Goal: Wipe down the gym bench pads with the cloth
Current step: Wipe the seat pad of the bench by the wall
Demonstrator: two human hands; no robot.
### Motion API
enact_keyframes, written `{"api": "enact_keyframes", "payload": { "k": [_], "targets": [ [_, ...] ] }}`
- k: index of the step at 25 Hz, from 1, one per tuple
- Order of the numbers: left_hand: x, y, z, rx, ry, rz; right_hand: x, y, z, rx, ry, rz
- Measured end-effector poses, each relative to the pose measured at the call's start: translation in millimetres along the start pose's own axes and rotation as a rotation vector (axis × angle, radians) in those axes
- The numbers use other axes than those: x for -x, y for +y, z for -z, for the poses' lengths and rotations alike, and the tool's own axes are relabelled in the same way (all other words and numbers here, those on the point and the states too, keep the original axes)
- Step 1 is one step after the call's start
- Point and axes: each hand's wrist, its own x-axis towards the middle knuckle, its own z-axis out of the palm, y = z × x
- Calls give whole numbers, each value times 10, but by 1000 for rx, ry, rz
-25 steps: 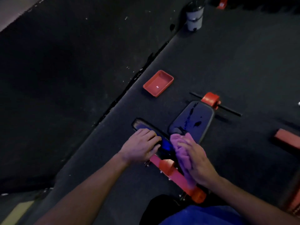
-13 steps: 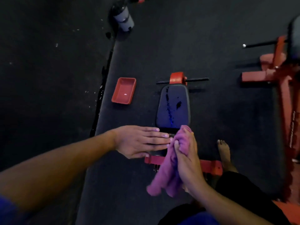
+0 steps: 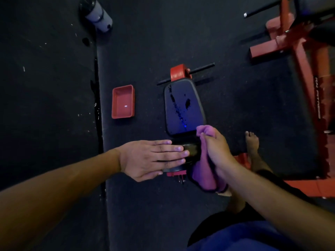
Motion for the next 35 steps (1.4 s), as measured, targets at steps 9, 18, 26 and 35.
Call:
{"api": "enact_keyframes", "payload": {
  "k": [9, 18, 26, 35],
  "targets": [
    [-5, -10, 31, 9, 19, -1, -708, 176, 45, 179, 32, -140],
    [0, 165, 64, 51, 41, 205, -481, -74, 865, 172, -76, -99],
    [-727, 691, -42, 231, 377, 1322, -799, 173, 424, 288, -138, -168],
    [-456, 470, -17, 369, 213, 1066, -1963, 516, 28, 506, -27, -396]
  ]
}}
